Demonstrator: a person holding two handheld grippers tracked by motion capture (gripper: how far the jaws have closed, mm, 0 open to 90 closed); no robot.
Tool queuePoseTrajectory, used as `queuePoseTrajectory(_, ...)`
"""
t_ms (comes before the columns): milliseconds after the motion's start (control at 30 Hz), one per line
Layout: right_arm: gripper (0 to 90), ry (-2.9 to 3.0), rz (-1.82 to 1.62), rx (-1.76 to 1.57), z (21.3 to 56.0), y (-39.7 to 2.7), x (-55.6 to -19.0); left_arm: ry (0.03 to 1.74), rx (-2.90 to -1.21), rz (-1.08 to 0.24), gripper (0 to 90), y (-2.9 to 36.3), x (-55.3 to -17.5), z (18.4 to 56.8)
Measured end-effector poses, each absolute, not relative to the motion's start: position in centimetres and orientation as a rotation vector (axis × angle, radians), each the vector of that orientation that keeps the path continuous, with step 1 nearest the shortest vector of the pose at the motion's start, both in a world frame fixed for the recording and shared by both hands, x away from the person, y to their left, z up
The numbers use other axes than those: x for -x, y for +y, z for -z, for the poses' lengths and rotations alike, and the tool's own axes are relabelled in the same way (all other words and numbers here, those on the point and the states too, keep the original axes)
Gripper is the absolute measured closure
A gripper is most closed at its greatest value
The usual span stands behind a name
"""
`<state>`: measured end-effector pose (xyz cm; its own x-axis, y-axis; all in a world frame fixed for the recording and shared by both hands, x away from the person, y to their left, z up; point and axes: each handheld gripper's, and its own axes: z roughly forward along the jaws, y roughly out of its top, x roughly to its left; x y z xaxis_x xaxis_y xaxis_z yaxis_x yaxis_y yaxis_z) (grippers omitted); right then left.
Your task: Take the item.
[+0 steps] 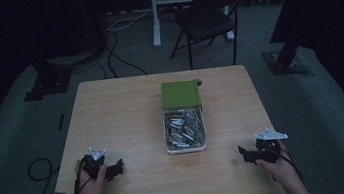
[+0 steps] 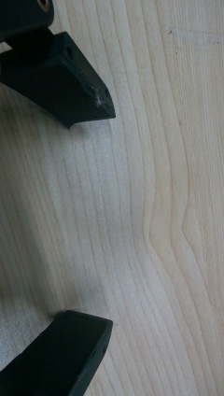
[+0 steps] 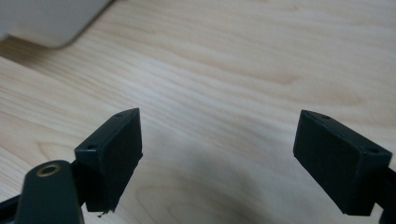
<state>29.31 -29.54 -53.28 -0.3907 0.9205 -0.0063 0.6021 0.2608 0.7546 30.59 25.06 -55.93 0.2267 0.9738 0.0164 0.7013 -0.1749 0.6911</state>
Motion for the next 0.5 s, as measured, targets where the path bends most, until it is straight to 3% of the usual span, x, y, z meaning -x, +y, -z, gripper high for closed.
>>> queuePoseTrajectory(500,18.5,2.111,-1.102,-1.263,49.4,-26.8,-30.5,1.535,-1.946,-0.634,3.2,25.1,-30.6,55.9)
